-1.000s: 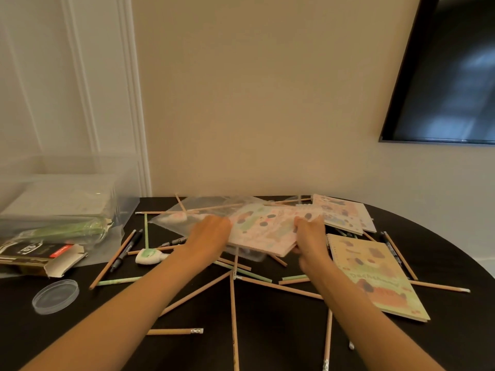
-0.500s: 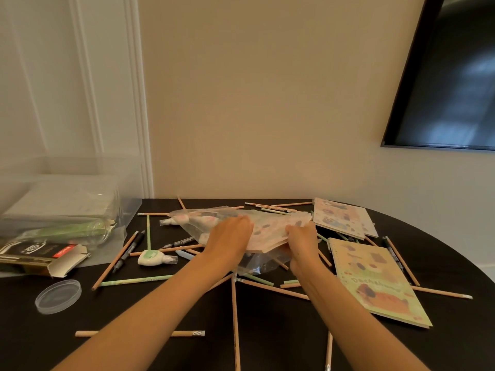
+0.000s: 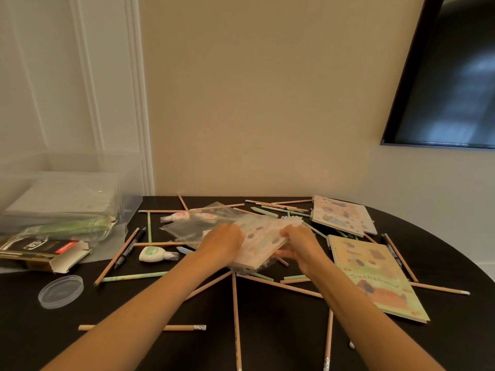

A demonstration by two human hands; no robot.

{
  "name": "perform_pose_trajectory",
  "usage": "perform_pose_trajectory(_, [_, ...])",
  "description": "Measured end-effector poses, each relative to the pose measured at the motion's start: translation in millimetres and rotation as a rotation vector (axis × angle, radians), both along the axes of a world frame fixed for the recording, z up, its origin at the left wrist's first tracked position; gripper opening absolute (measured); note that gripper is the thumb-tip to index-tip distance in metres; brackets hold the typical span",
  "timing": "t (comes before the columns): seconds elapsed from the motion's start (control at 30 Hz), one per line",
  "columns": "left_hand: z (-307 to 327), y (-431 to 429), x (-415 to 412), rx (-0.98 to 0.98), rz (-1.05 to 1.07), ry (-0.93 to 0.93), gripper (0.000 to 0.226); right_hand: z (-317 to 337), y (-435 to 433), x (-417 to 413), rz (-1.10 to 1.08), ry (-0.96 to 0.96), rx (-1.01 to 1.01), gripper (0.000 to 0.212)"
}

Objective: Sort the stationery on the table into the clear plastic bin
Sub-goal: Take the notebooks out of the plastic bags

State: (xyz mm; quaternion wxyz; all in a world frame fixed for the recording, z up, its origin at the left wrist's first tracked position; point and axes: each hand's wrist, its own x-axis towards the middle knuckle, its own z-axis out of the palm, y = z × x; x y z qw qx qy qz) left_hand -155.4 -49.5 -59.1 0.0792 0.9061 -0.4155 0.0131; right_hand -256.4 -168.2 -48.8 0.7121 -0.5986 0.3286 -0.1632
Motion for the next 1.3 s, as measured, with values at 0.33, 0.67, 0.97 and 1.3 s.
perform_pose_trajectory(0.33, [0, -7, -3, -0.119, 0.098, 0.101, 0.032, 1, 3, 1, -0.036, -0.050, -0.587, 0.008])
perform_pose_trajectory(0.67, [-4, -12, -4, -0.118, 0.088, 0.057, 0.026, -2, -22, -5, 0.060, 0.256, -0.153, 0.004])
perform_pose_trajectory(0.97, [11, -13, -14, -0.144, -0.046, -0.041, 0.027, -6, -20, -7, -0.046, -0.207, 0.510, 0.050])
perform_pose_trajectory(1.3, [27, 1, -46, -0.308, -0.367, 0.301, 0.039, -27, 4, 26, -0.162, -0.419, 0.605, 0.042])
